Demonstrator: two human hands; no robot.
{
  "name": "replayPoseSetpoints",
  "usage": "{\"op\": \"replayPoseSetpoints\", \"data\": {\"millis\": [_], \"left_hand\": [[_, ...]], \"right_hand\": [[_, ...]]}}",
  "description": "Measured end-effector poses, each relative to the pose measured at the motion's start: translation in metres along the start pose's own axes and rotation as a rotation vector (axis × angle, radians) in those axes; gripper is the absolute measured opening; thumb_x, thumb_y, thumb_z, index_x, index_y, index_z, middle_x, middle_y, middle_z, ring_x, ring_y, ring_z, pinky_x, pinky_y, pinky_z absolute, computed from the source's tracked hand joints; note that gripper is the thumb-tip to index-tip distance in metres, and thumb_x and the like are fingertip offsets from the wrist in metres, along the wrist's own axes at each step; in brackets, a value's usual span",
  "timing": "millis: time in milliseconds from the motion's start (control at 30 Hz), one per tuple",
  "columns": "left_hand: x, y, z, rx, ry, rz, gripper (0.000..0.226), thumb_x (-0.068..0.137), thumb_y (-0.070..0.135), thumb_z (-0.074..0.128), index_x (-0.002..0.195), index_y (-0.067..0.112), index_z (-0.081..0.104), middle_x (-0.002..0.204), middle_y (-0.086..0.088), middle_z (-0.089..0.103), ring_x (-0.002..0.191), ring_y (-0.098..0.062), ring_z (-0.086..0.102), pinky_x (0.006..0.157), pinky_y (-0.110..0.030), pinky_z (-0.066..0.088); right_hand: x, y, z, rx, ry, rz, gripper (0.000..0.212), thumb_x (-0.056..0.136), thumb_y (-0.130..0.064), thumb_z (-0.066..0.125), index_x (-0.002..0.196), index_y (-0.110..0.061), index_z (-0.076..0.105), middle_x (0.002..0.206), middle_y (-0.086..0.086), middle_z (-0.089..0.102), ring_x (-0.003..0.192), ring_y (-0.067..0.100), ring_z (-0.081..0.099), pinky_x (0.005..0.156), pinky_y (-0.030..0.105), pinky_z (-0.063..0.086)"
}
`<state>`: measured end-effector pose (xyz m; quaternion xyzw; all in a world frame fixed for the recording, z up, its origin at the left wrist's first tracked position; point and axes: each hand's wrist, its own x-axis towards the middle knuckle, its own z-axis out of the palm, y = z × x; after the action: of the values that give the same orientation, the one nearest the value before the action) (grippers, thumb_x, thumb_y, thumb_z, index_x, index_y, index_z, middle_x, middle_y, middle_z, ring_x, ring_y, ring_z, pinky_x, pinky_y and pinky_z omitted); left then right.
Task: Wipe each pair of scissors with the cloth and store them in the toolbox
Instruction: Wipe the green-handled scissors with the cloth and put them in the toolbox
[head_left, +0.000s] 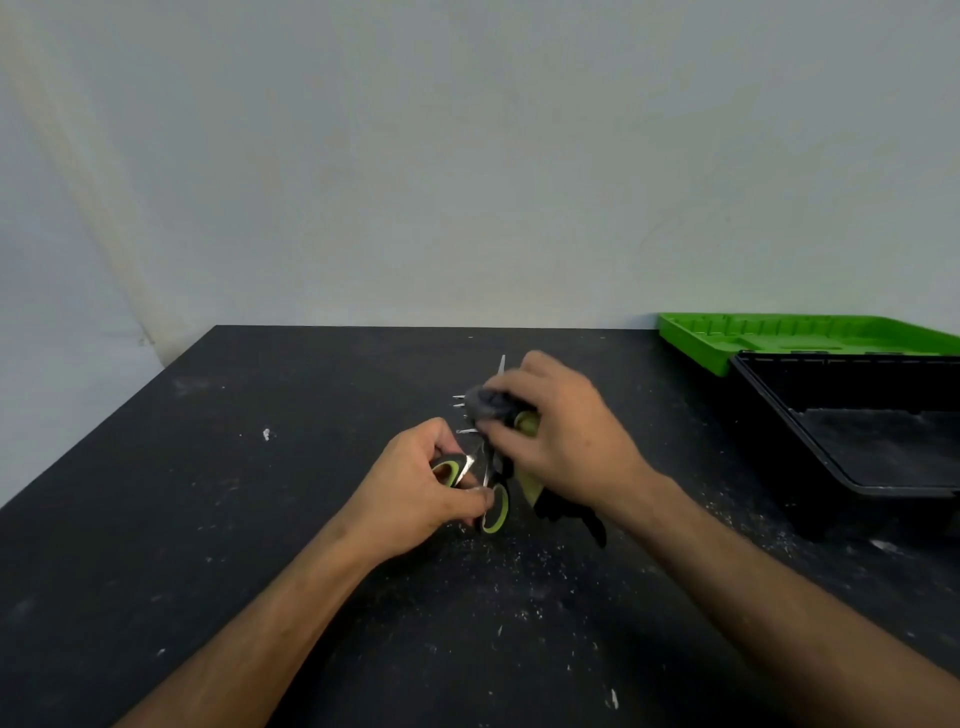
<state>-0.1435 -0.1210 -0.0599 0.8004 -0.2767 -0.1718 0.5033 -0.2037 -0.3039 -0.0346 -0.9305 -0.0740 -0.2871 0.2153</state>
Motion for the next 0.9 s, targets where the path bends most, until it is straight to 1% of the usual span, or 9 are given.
{"op": "replayPoseSetpoints", "data": {"millis": [67,200,300,400,467,533,700,800,900], "left_hand": [[-0.001,0.000,0.004,0.046,-0.005,0.000,0.035,0.076,0.011,0.088,0.092,0.010,0.056,0.082,-0.010,0.079,0.061,-0.011,0.068,0.055,-0.023,0.053],[0.000,0.002,0.007,0.034,-0.021,-0.038,0.035,0.078,0.011,0.087,0.093,0.010,0.056,0.082,-0.006,0.080,0.060,-0.010,0.071,0.053,-0.017,0.050],[0.002,0.002,0.004,0.002,-0.014,-0.061,0.035,0.079,0.009,0.086,0.094,0.008,0.055,0.081,-0.007,0.080,0.062,-0.012,0.074,0.052,-0.017,0.051],[0.004,-0.001,0.002,-0.045,0.035,-0.050,0.037,0.076,0.004,0.087,0.091,0.007,0.054,0.078,-0.013,0.079,0.063,-0.021,0.074,0.052,-0.026,0.055],[0.004,-0.003,0.002,-0.069,0.047,-0.030,0.038,0.073,0.000,0.087,0.093,0.005,0.056,0.077,-0.013,0.077,0.068,-0.030,0.076,0.061,-0.041,0.063],[0.004,-0.003,0.002,-0.074,0.039,-0.011,0.037,0.072,-0.001,0.087,0.092,0.006,0.056,0.075,-0.011,0.075,0.068,-0.030,0.076,0.068,-0.047,0.063],[0.000,-0.001,0.004,-0.040,0.019,-0.002,0.038,0.076,0.005,0.087,0.090,0.009,0.052,0.079,-0.014,0.079,0.063,-0.019,0.073,0.058,-0.026,0.056],[0.002,-0.001,0.003,-0.038,0.009,-0.022,0.037,0.077,0.006,0.087,0.092,0.009,0.054,0.080,-0.012,0.079,0.064,-0.018,0.075,0.060,-0.024,0.058],[0.005,-0.001,0.004,-0.072,0.010,-0.035,0.037,0.076,0.004,0.087,0.091,0.008,0.053,0.079,-0.013,0.079,0.062,-0.018,0.075,0.059,-0.025,0.057]], "right_hand": [[0.014,0.012,-0.006,-0.004,0.077,0.076,0.026,0.088,-0.027,0.078,0.111,-0.019,0.073,0.090,-0.008,0.049,0.079,0.005,0.049,0.069,0.014,0.035],[0.030,0.027,-0.016,-0.021,0.182,0.187,0.026,0.089,-0.028,0.076,0.113,-0.018,0.073,0.093,-0.003,0.055,0.085,0.011,0.053,0.077,0.029,0.046],[0.024,0.021,-0.023,-0.006,0.275,0.239,0.025,0.090,-0.028,0.077,0.113,-0.018,0.073,0.096,0.000,0.060,0.085,0.009,0.053,0.078,0.024,0.045],[0.000,0.002,-0.016,0.024,0.161,0.077,0.025,0.087,-0.027,0.080,0.110,-0.019,0.073,0.093,-0.004,0.058,0.081,0.003,0.052,0.074,0.010,0.039],[-0.015,-0.008,-0.002,0.011,0.011,-0.002,0.027,0.087,-0.027,0.079,0.113,-0.019,0.073,0.094,-0.004,0.056,0.082,0.007,0.053,0.072,0.018,0.045],[-0.015,-0.004,0.006,0.002,-0.010,-0.003,0.029,0.088,-0.026,0.078,0.114,-0.017,0.073,0.094,-0.003,0.055,0.082,0.009,0.053,0.071,0.024,0.047],[0.015,0.027,-0.002,0.016,0.159,0.129,0.027,0.089,-0.028,0.078,0.113,-0.017,0.072,0.093,-0.005,0.054,0.082,0.009,0.052,0.072,0.015,0.037],[0.024,0.039,-0.012,-0.018,0.232,0.228,0.029,0.091,-0.029,0.076,0.116,-0.015,0.072,0.096,-0.002,0.057,0.087,0.010,0.052,0.077,0.017,0.043],[0.013,0.026,-0.016,-0.008,0.295,0.182,0.026,0.089,-0.028,0.077,0.112,-0.016,0.072,0.095,-0.003,0.056,0.080,0.003,0.050,0.074,0.006,0.038]]}}
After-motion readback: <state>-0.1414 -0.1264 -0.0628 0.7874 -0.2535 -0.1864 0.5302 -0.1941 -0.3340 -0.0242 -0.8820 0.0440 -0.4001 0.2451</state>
